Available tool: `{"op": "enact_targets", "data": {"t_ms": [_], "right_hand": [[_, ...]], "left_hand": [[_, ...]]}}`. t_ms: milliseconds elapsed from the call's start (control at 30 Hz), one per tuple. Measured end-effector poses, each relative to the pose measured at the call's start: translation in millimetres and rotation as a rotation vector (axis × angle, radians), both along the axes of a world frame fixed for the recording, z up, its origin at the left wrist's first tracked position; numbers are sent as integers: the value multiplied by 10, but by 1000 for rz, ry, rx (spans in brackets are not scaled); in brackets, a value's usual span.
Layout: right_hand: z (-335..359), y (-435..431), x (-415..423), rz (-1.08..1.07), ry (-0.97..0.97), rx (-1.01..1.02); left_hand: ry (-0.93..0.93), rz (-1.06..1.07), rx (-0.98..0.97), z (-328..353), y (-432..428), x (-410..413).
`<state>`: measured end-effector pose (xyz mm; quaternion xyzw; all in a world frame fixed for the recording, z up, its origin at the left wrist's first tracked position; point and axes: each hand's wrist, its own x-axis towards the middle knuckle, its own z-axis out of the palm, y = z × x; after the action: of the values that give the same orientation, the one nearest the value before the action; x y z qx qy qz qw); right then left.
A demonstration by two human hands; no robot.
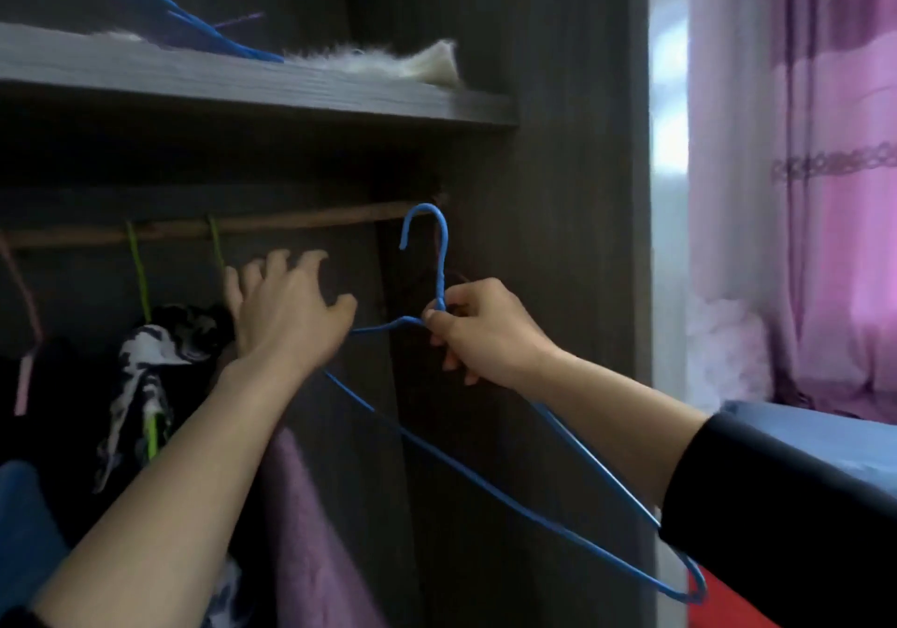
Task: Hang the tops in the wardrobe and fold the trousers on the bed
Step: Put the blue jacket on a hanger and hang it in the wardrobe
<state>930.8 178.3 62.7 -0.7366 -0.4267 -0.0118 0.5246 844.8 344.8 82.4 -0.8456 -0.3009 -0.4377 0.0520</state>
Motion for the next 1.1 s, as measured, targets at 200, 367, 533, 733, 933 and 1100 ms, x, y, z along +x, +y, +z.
{"op": "enact_targets", "data": {"t_ms": [200, 367, 533, 733, 933, 1100], "right_hand": [[-407, -1191, -149, 25, 84, -83], [-788, -2575, -207, 25, 171, -197], [-1303, -4061, -173, -111, 302, -285], [-1873, -5522, -145, -363, 441, -344], [-2526, -6825, -27, -679, 597, -384], [-2953, -7637, 233, -843, 644, -402]], "left_hand": [[-179, -219, -111, -441, -1029, 12], [-262, -420, -105, -998, -2278, 25], [-118, -612, -156, -1518, -3609, 216], [157, -816, -335, -2192, -5067, 660], [587, -974, -335, -2991, -6525, 1205], [778, -1084, -307, -3426, -7448, 1722]]}}
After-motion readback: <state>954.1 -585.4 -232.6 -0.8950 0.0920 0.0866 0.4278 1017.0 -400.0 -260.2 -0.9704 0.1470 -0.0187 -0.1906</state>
